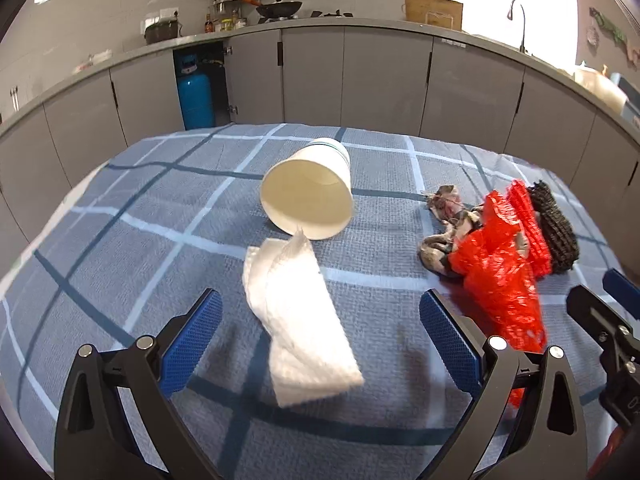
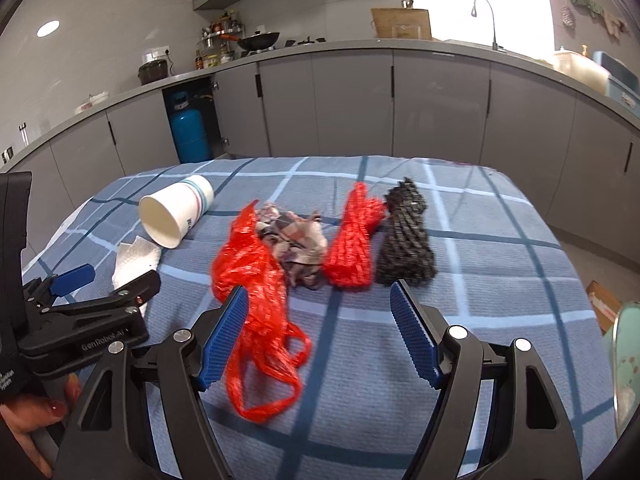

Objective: Collect trash
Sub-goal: 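Grasp the white paper towel with the left tool while the right tool grasps the red plastic bag, then carry the paper towel and red bag over the mint-green basin with both tools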

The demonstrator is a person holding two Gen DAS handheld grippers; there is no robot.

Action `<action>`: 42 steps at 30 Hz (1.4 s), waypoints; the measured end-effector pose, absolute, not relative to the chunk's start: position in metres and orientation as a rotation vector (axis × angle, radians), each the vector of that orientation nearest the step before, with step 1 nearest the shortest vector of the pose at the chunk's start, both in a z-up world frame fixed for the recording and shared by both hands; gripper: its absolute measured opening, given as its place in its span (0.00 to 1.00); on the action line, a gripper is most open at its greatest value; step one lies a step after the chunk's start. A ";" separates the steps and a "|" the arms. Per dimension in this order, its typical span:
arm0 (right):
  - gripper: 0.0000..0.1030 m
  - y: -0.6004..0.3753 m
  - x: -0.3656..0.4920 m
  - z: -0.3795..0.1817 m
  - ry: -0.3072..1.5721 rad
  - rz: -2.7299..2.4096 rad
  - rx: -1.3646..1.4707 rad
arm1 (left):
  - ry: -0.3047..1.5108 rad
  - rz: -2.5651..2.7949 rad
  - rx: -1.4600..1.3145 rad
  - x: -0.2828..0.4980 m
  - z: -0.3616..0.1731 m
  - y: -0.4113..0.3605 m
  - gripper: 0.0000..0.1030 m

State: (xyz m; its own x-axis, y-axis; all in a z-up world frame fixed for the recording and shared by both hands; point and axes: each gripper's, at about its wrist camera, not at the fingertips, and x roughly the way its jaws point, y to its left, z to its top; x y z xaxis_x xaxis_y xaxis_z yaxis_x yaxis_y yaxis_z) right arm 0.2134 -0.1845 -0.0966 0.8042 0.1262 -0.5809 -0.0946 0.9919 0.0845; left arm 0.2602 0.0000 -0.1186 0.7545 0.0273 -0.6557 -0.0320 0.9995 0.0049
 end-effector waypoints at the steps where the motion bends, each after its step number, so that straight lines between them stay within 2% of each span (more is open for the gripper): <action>1: 0.71 -0.181 0.216 -0.098 0.629 0.122 0.046 | 0.718 0.029 -0.007 0.261 -0.119 0.001 0.94; 6: 0.71 -0.162 0.233 -0.109 0.678 0.151 0.001 | 0.727 0.012 -0.085 0.266 -0.121 0.014 0.93; 10: 0.70 -0.157 0.242 -0.113 0.719 0.163 -0.003 | 0.760 0.000 -0.136 0.270 -0.126 0.023 0.83; 12: 0.62 -0.153 0.244 -0.116 0.738 0.173 -0.021 | 0.772 0.003 -0.153 0.272 -0.128 0.026 0.81; 14: 0.39 -0.149 0.247 -0.118 0.758 0.186 -0.031 | 0.781 -0.004 -0.165 0.273 -0.130 0.028 0.76; 16: 0.28 -0.147 0.249 -0.121 0.776 0.195 -0.039 | 0.788 -0.003 -0.171 0.274 -0.131 0.028 0.74; 17: 0.24 -0.146 0.248 -0.121 0.779 0.200 -0.043 | 0.790 -0.003 -0.173 0.274 -0.131 0.028 0.73; 20: 0.20 -0.146 0.245 -0.120 0.764 0.214 -0.045 | 0.808 -0.007 -0.169 0.278 -0.134 0.027 0.57; 23: 0.18 -0.149 0.244 -0.120 0.766 0.225 -0.022 | 0.821 -0.003 -0.165 0.280 -0.136 0.027 0.52; 26: 0.18 -0.155 0.244 -0.120 0.769 0.228 0.013 | 0.824 -0.002 -0.173 0.280 -0.137 0.029 0.41; 31: 0.17 -0.160 0.236 -0.118 0.755 0.234 0.040 | 0.817 -0.005 -0.184 0.277 -0.136 0.031 0.29; 42: 0.15 -0.174 0.221 -0.113 0.713 0.224 0.089 | 0.727 -0.023 -0.150 0.261 -0.123 0.025 0.16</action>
